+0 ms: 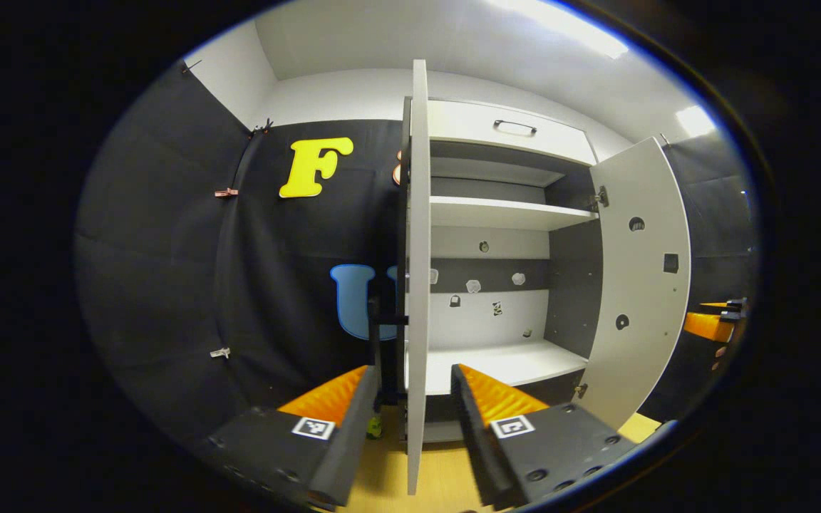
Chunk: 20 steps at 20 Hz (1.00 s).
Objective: Open the right door of the double-door shoe cabinet with the right hand, and open the left door with the left hand.
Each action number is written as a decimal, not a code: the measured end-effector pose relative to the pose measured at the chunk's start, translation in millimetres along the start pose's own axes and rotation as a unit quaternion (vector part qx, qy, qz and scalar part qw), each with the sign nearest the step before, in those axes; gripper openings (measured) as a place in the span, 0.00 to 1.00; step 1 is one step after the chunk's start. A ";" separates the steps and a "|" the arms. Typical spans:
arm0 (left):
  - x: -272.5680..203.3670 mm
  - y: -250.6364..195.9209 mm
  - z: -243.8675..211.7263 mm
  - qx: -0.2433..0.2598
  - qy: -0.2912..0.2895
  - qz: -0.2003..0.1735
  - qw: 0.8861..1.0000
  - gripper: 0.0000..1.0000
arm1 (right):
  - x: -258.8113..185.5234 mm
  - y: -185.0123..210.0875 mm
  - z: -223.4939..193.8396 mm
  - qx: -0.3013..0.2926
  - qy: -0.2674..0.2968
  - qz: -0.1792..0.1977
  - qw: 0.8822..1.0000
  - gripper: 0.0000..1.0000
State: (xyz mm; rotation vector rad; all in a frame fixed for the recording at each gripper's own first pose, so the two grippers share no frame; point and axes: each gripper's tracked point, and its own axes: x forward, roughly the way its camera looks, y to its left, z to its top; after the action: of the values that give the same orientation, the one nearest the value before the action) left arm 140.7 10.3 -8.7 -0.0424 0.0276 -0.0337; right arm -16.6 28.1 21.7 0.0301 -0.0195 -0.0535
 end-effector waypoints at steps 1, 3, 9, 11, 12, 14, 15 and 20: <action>-5.2 -2.0 1.5 0.002 -0.001 -0.003 1.000 0.77 | 0.1 -0.1 0.7 -0.002 -0.001 -0.001 1.000 0.98; -4.0 -8.2 4.8 0.007 -0.010 -0.004 1.000 0.94 | 0.2 0.6 0.9 0.000 -0.003 -0.001 1.000 0.98; -14.1 -37.6 10.0 0.008 -0.016 0.000 1.000 0.95 | 0.5 2.7 1.5 0.006 -0.003 0.009 1.000 0.98; -14.2 -46.9 13.3 0.001 -0.025 0.004 1.000 0.95 | 0.4 2.8 4.0 0.008 -0.008 0.011 1.000 0.98; -14.0 -50.7 16.2 -0.003 -0.030 0.004 1.000 0.95 | 0.3 3.0 5.6 0.010 -0.011 0.012 1.000 0.98; -14.4 -54.3 18.0 -0.003 -0.033 0.007 0.999 0.95 | -0.1 3.5 6.9 0.012 -0.014 0.014 1.000 0.98; -14.7 -55.1 18.0 0.000 -0.033 0.011 0.999 0.95 | 0.5 3.0 6.9 0.012 -0.015 0.014 1.000 0.98; -15.4 -62.2 16.3 -0.004 -0.032 0.018 0.999 0.95 | -0.1 4.2 14.0 0.014 -0.022 0.017 1.000 0.98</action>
State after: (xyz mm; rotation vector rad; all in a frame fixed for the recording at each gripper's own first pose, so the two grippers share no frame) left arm 123.7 -50.6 10.7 -0.0500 -0.0355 0.0037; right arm -16.7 31.9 35.8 0.0566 -0.0645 -0.0207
